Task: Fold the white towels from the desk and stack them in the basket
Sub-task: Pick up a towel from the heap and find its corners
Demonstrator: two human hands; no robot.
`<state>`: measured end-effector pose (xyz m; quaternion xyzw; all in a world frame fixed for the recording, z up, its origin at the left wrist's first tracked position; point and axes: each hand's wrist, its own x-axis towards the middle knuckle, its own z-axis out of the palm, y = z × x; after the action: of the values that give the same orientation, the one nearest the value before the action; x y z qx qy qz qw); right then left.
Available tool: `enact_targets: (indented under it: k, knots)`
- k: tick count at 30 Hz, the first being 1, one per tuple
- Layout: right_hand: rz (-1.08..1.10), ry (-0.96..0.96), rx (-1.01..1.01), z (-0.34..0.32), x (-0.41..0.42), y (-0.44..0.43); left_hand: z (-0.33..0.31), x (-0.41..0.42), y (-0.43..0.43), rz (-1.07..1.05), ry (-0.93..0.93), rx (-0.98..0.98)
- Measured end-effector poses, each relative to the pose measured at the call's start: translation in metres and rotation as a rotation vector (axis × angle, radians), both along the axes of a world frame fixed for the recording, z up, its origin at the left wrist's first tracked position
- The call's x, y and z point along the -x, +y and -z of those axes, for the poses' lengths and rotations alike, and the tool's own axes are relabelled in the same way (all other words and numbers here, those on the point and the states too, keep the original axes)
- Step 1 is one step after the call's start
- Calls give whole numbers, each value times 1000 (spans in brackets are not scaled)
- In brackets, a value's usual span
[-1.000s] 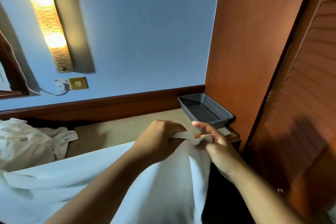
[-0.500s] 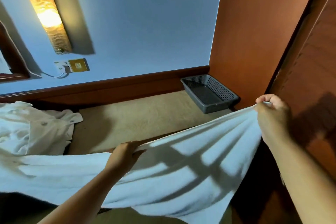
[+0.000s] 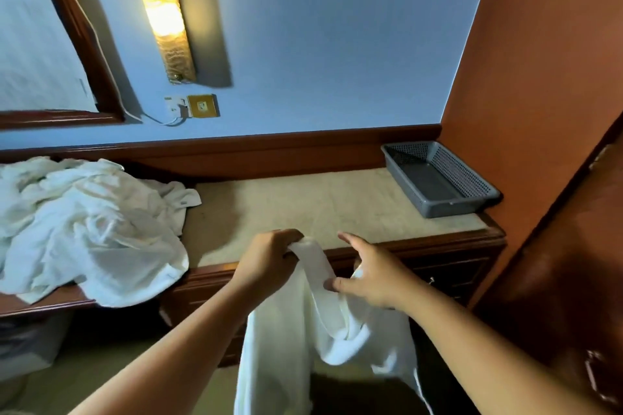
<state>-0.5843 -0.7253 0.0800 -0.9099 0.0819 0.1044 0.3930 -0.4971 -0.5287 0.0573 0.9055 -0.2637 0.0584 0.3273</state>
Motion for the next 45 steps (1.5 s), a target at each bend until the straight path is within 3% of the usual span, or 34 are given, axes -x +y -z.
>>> enact_targets:
  k: [8,13,17,21,24,26,29,34,37,40,45]
  knots:
    - [53,-260,64,-28,-30,31,-39,-14,12,-18,-61,183]
    - [91,-299,22,-44,-27,38,-74,-21,3,12,-48,293]
    - [122,-452,204,-47,-28,42,-97,-21,-10,74,-52,365]
    - [329,-664,64,-60,-33,31,-102,-28,-6,122,-45,438]
    - [373,-855,89,-83,-35,36,-82,-32,-1,181,103,315]
    - [386,-905,78,-95,-37,43,-53,-33,6,259,342,214]
    - [543,-919,-29,-108,-38,36,0,-49,30,295,524,95]
    - [730,-933,33,-102,-30,5,56,-92,97,-29,453,125]
    - [673,-766,87,-75,-19,-2,55,-96,124,-139,383,242]
    - [527,-546,-18,-46,-13,7,28,-97,122,-79,278,325]
    - [276,-389,-41,-23,-27,55,-48,-65,91,275,68,247]
